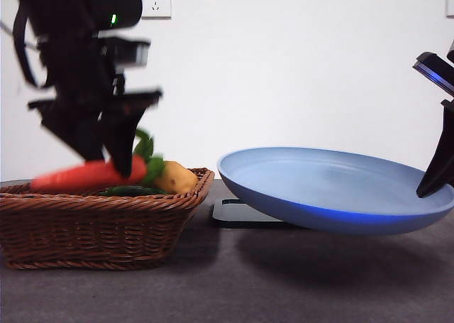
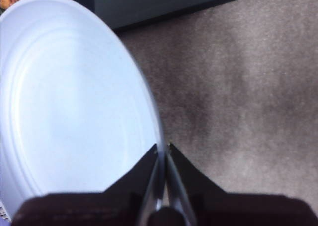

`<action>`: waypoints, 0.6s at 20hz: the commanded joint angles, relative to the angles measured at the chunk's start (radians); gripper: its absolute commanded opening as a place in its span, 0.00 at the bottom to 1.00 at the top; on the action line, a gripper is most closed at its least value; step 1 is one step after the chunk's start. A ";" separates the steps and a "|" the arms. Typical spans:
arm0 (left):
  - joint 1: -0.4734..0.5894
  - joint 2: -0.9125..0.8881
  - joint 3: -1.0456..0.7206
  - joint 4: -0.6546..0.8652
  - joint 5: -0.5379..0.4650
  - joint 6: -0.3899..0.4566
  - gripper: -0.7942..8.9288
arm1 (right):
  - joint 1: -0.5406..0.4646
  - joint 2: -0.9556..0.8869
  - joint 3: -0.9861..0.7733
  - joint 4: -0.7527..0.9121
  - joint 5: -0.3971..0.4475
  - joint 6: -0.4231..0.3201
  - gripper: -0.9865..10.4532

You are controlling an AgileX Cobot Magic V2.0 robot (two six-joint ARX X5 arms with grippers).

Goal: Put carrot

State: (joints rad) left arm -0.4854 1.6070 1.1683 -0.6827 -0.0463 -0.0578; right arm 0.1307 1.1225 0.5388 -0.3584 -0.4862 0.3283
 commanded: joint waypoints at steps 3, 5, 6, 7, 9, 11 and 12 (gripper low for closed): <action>-0.008 0.013 0.210 -0.148 0.314 0.037 0.24 | 0.002 0.007 0.011 0.023 -0.005 -0.005 0.09; -0.014 0.013 0.271 -0.114 0.592 0.036 0.24 | 0.002 0.007 0.011 0.034 -0.005 -0.005 0.09; -0.030 0.013 0.279 -0.068 0.705 0.036 0.24 | 0.002 0.007 0.011 0.037 -0.005 -0.005 0.09; -0.052 0.013 0.279 -0.029 0.753 0.036 0.24 | 0.002 0.007 0.011 0.038 -0.004 -0.005 0.09; -0.114 0.014 0.278 0.010 0.691 0.037 0.24 | 0.002 0.007 0.011 0.037 -0.005 -0.005 0.09; -0.203 0.014 0.278 0.027 0.517 0.060 0.24 | 0.002 0.007 0.011 0.037 -0.005 -0.005 0.09; -0.247 0.014 0.278 0.033 0.429 0.076 0.24 | 0.002 0.007 0.011 0.037 -0.005 -0.004 0.09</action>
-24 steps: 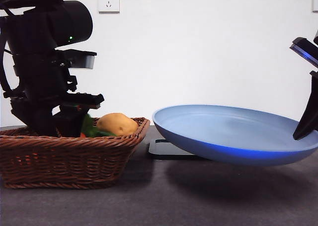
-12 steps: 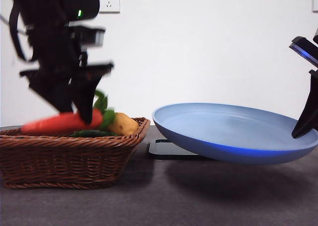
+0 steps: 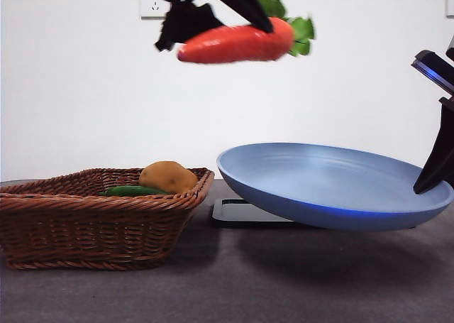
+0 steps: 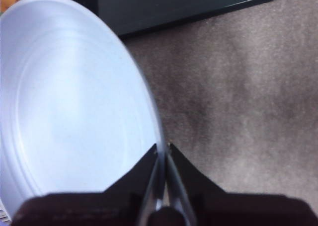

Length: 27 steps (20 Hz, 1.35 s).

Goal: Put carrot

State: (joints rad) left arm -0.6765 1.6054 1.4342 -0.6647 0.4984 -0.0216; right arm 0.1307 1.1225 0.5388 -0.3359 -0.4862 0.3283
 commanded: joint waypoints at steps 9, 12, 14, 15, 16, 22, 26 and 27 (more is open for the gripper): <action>-0.216 0.230 0.012 0.079 -0.289 0.068 0.24 | 0.002 0.007 0.011 0.006 -0.010 -0.004 0.09; -0.217 0.277 0.012 0.079 -0.288 0.067 0.24 | 0.002 0.007 0.011 -0.014 -0.010 -0.004 0.09; -0.219 0.279 0.012 0.086 -0.288 0.068 0.24 | 0.002 0.007 0.011 -0.032 -0.010 -0.004 0.09; -0.222 0.279 0.012 0.094 -0.287 0.068 0.26 | 0.002 0.007 0.011 -0.041 -0.010 -0.004 0.09; -0.224 0.279 0.012 0.099 -0.287 0.067 0.30 | 0.002 0.007 0.011 -0.049 -0.010 -0.004 0.09; -0.225 0.243 0.014 0.081 -0.288 0.041 0.37 | 0.002 0.007 0.011 -0.106 0.003 0.001 0.09; -0.225 0.131 0.014 0.053 -0.288 0.042 0.37 | 0.000 0.020 0.042 -0.155 0.096 0.015 0.09; -0.224 0.097 0.014 0.047 -0.288 0.045 0.37 | 0.000 0.030 0.065 -0.168 0.105 0.015 0.09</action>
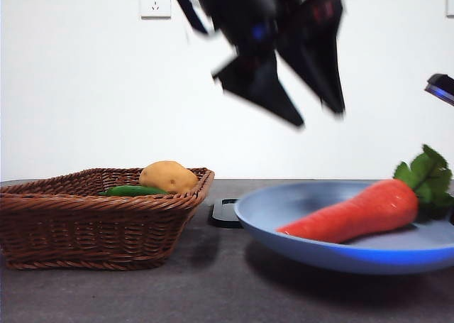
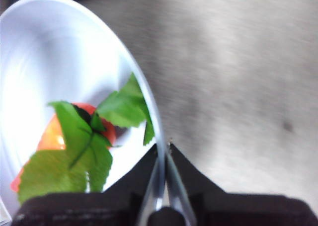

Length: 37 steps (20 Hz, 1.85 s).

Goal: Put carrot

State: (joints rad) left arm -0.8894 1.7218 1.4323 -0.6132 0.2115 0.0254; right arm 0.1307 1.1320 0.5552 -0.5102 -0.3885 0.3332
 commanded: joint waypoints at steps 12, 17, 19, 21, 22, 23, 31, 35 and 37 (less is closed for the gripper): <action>-0.012 -0.325 0.016 -0.180 0.000 -0.002 0.37 | -0.032 0.591 0.591 0.008 0.022 -0.020 0.09; -0.013 -0.325 0.016 -0.221 0.000 -0.002 0.37 | -0.038 0.802 0.750 0.005 0.021 -0.020 0.09; -0.013 -0.325 0.016 -0.218 0.000 -0.003 0.37 | -0.039 0.827 0.756 0.008 0.023 -0.021 0.10; -0.013 -0.325 0.016 -0.218 -0.001 -0.003 0.37 | -0.045 0.834 0.756 0.007 0.021 -0.037 0.19; -0.013 -0.325 0.016 -0.217 -0.002 -0.002 0.37 | -0.045 0.833 0.756 0.009 0.022 -0.051 0.25; -0.013 -0.325 0.016 -0.208 -0.002 -0.002 0.37 | -0.045 0.831 0.757 0.008 0.021 -0.067 0.28; -0.012 -0.314 0.016 0.243 -0.284 0.005 0.37 | -0.051 0.643 0.757 -0.169 0.025 -0.125 0.28; 0.028 -0.292 0.016 0.461 -0.395 0.005 0.11 | -0.007 0.478 0.756 -0.344 0.065 -0.193 0.16; 0.064 -0.290 0.016 0.436 -0.394 0.008 0.09 | 0.042 0.407 0.756 -0.391 0.174 -0.222 0.09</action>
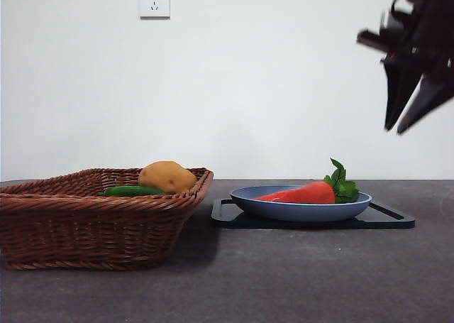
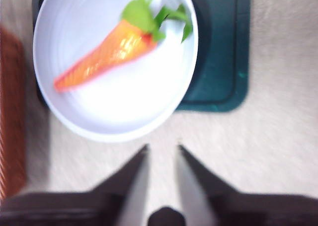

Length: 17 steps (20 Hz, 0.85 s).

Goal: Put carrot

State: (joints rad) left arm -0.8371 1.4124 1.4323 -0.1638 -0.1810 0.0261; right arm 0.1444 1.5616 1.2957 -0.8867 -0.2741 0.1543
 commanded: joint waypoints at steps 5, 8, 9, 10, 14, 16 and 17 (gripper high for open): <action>0.165 0.018 0.013 -0.277 -0.002 0.027 0.09 | 0.156 -0.223 -0.041 0.003 0.185 -0.044 0.09; 0.243 -0.011 0.006 -0.388 0.003 0.040 0.09 | 0.232 -0.364 -0.132 0.076 0.233 -0.043 0.09; 0.258 -0.037 -0.013 -0.392 0.006 0.053 0.09 | 0.250 -0.414 -0.174 0.116 0.232 -0.042 0.09; 0.269 -0.077 -0.049 -0.382 0.009 0.054 0.09 | 0.269 -0.465 -0.221 0.166 0.232 -0.042 0.09; 0.292 -0.312 -0.279 -0.323 0.031 0.053 0.09 | 0.336 -0.694 -0.454 0.409 0.276 -0.024 0.09; 0.294 -0.455 -0.420 -0.274 0.031 0.053 0.09 | 0.369 -0.793 -0.565 0.480 0.345 -0.021 0.09; 0.294 -0.531 -0.491 -0.254 0.031 0.046 0.09 | 0.385 -0.845 -0.625 0.514 0.383 -0.021 0.09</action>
State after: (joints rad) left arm -0.5404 0.8871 0.9440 -0.4297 -0.1528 0.0681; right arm 0.5232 0.7124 0.6754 -0.3809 0.0994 0.1234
